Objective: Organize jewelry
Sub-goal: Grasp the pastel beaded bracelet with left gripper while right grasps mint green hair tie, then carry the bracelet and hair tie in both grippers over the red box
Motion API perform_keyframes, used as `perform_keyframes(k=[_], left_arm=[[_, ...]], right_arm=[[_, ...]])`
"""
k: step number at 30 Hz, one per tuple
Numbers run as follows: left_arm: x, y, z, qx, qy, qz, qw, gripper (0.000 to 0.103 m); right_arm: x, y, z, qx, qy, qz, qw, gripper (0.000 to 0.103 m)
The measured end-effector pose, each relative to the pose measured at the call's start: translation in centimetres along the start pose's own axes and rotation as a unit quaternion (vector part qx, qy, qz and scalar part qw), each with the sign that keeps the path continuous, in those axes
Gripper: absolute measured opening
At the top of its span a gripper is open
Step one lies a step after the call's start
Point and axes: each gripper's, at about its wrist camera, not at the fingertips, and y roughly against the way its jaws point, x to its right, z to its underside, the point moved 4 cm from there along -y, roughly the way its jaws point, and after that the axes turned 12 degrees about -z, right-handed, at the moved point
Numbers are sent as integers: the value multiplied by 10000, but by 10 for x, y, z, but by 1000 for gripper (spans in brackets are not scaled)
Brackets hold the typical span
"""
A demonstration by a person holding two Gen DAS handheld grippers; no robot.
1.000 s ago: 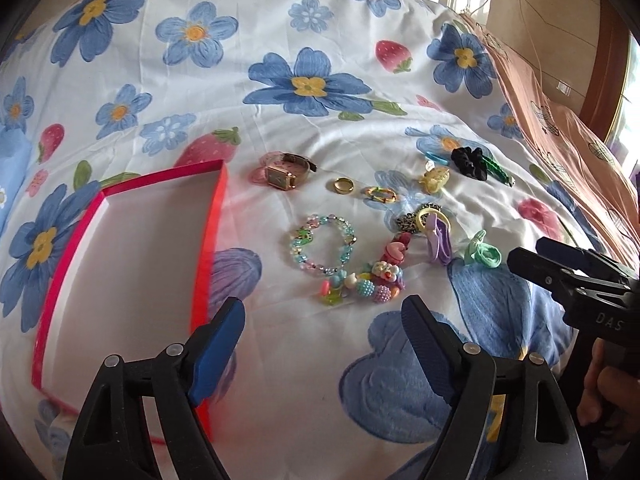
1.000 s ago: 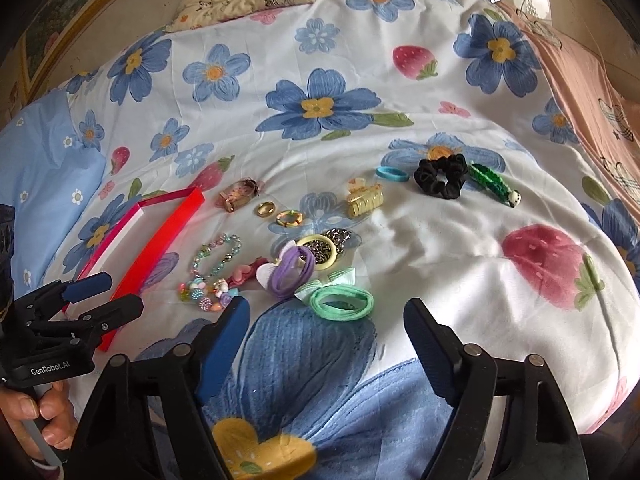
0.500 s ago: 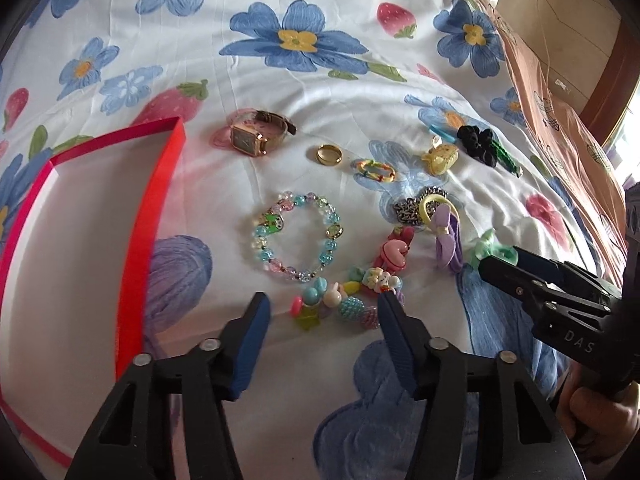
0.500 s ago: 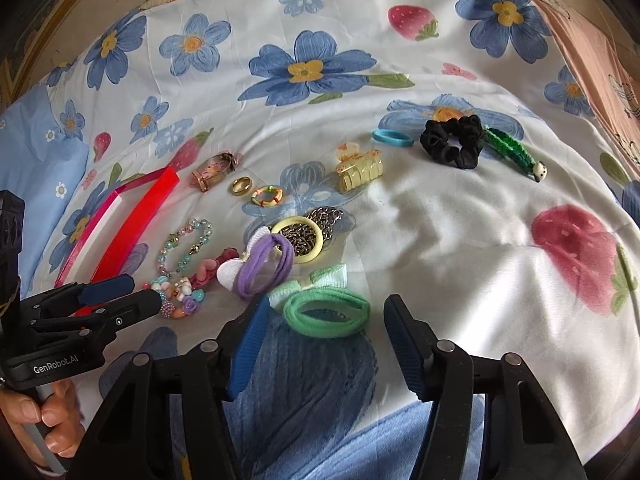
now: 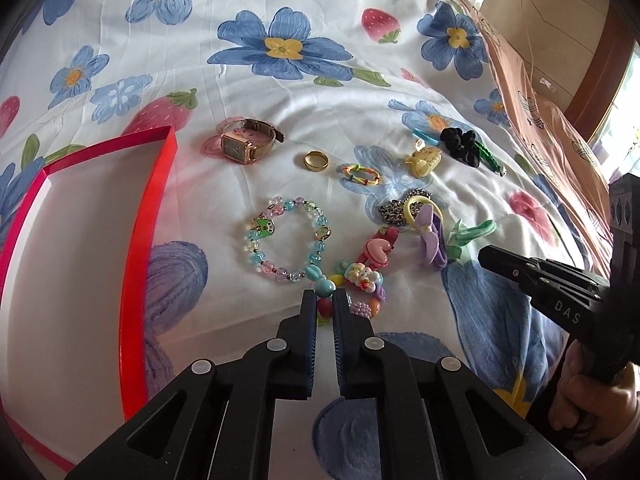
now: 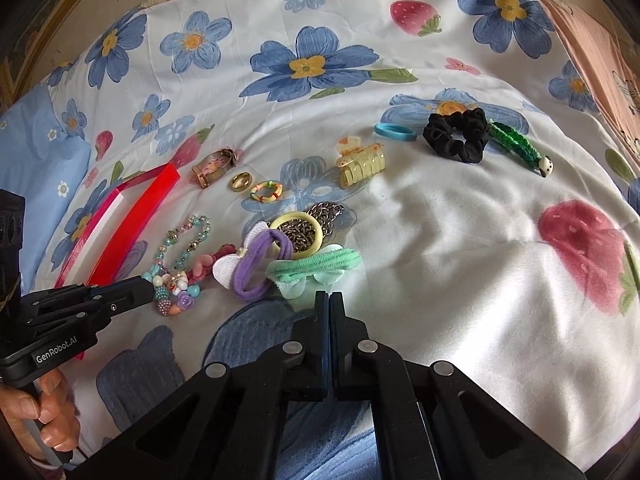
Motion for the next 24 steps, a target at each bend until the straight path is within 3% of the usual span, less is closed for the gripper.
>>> perform_keyframes(k=[2,3,5,6,13,14,15,16,17,24], left_arm=[[-2,4,1,12,18,6,10000,7],[-3,6,1,20,33,20,10000,7],[-5,10,1,45,61,43,10000,7],[-6,13,1,66,74,58,9999,6],[-12,32,-5,248,139,152,9995,6],[-13,35,-6,277,143,156,9994,6],[-14,37,-6,303,148,165,9993,6],[-15,40,-7,331,158,173,9992,6],[-16,44,-7,366,168,183,9990,4],[-27,67,-6,600,228,240,9977,4]], right_arm=[[2,4,-2,23,-236,-171,9996,17],[2,6,-3,69,-319,-260,9991,36],[-2,12,-5,206,-326,-320,9987,55],[-4,14,-7,264,-295,-315,9987,56],[3,-7,-23,268,-521,-226,9980,52],[4,-11,-23,231,-514,-189,9982,43],[5,-14,-22,191,-498,-155,9985,23],[6,-15,-21,159,-489,-121,9986,10],[6,-14,-20,179,-488,-115,9986,7],[-12,11,-23,452,-218,-237,9985,6]])
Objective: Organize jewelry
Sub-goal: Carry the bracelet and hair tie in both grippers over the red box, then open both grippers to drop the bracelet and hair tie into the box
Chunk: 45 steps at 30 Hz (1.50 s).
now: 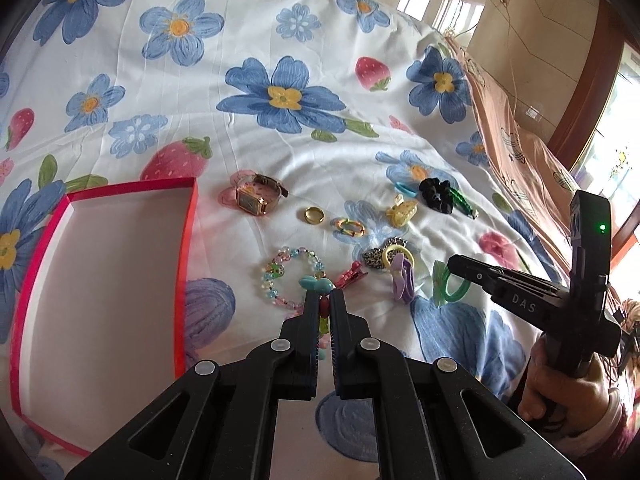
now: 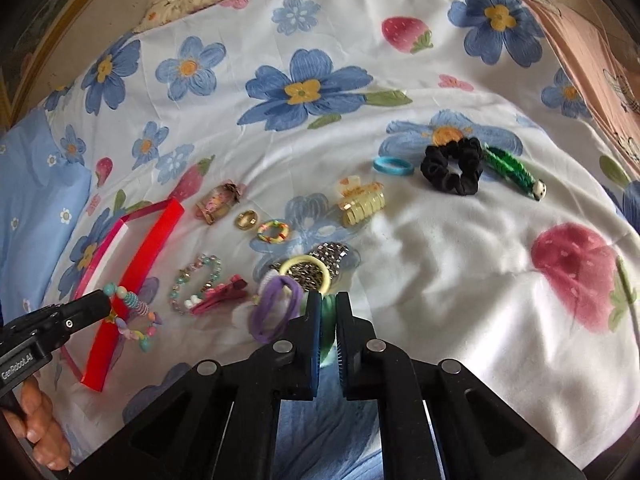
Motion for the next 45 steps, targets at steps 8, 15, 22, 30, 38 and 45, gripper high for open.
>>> perform_keyframes(k=[8,15,22,30,38,45], left_arm=[[-28,39,1,329,189,-206,9991,4],[-66,65,10,443,480,-592,9961,4],[-104,78,23,374,862,-896,9915,4],[-140,68,41,76,1310,-1032,9860,4],[-172,35,54,-361,1612,-1227,9786,4],[-188,3,61,-728,1709,-1443,9719,4]], right_arm=[[-56,0,-15,107,324,-613,9975,6],[-115,-28,-12,-123,634,-1243,9901,6],[-174,-57,3,-447,936,-1799,9782,6],[-233,-96,29,-962,1216,-2307,9606,6],[-246,-134,54,-1514,1380,-2216,9534,6],[-242,-148,56,-1675,1492,-1985,9541,11]])
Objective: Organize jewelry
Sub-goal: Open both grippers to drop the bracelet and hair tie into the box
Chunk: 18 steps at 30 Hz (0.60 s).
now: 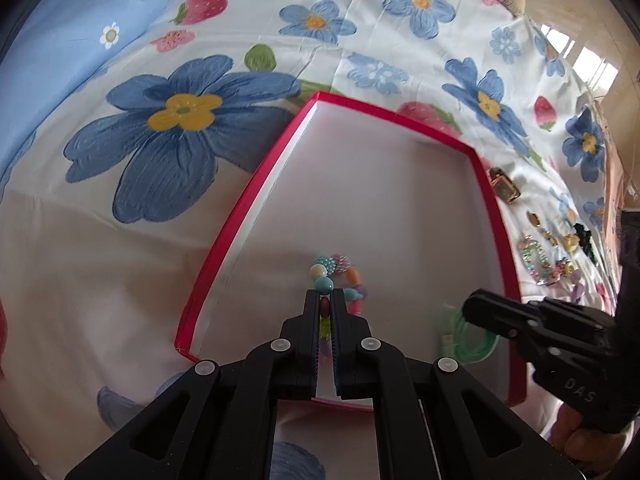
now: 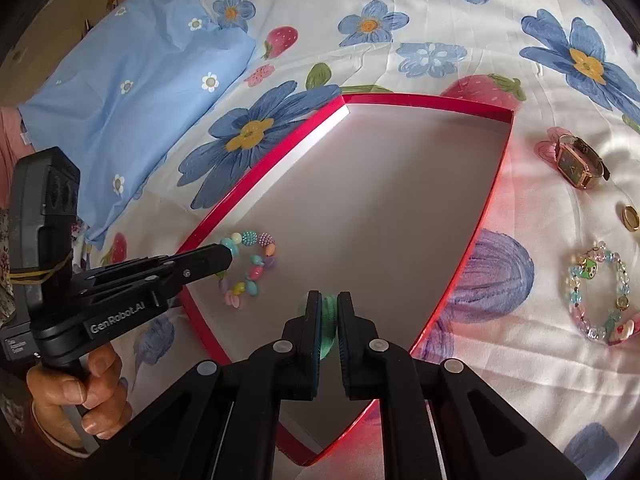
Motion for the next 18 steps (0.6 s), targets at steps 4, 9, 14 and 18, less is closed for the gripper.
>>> perform_keyframes(k=[4,9,14,18], left_arm=[[-1,-11,1,-98,7,-48,9999,4],[-1,-15,1,-96,-32,-168,9998,6],[0,-10,5,-51,-53,-249,9997,21],[0,0,7,33,-31,-291,9996,27]], right_arm=[[-1,-4,-1,-74,136,118,9998,11],[-2,-7,-1,-126,230,183,9995,12],[-6,-4,-2,-95,267,166,9995,27],[-9,5,-2,39,309,150,9994,35]])
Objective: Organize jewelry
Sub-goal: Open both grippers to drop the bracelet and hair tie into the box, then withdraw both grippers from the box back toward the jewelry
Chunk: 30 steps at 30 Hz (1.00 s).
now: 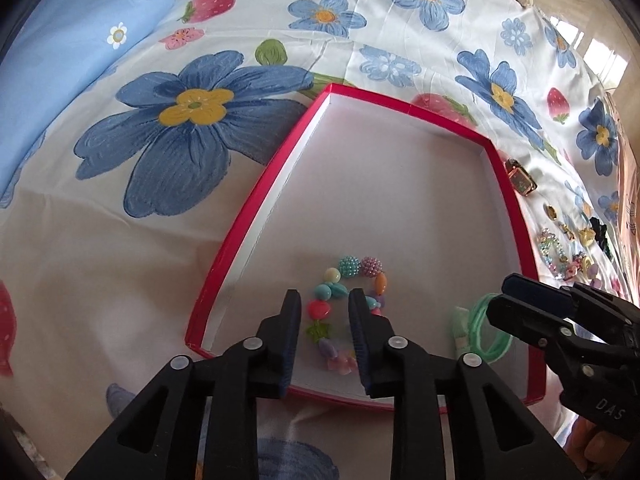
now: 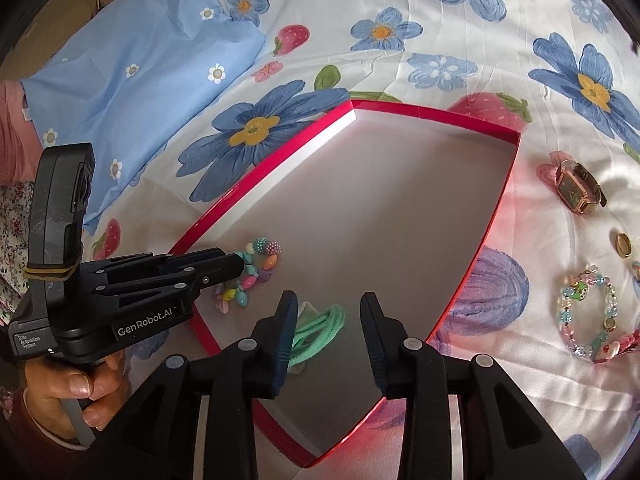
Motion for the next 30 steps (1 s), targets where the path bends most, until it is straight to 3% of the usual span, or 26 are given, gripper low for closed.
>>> perform_keyframes(k=[4,8,12,30], left_arm=[[0,14,1,142,-14,-59,9999,41],[6,32,2,302,-67,-70,9995,52],[17,50,3,455,-183,-58,9988,62],[84,83,-2,628,-802,455,9938,66]], right_arm=[[0,18,0,237,-49,-31,9997,37],[4,43,1,547,-121,-6,9984,49],[15,69,6,799,-256,133,9964,54],[92,161,52,1345,-1083,979,9801,56]])
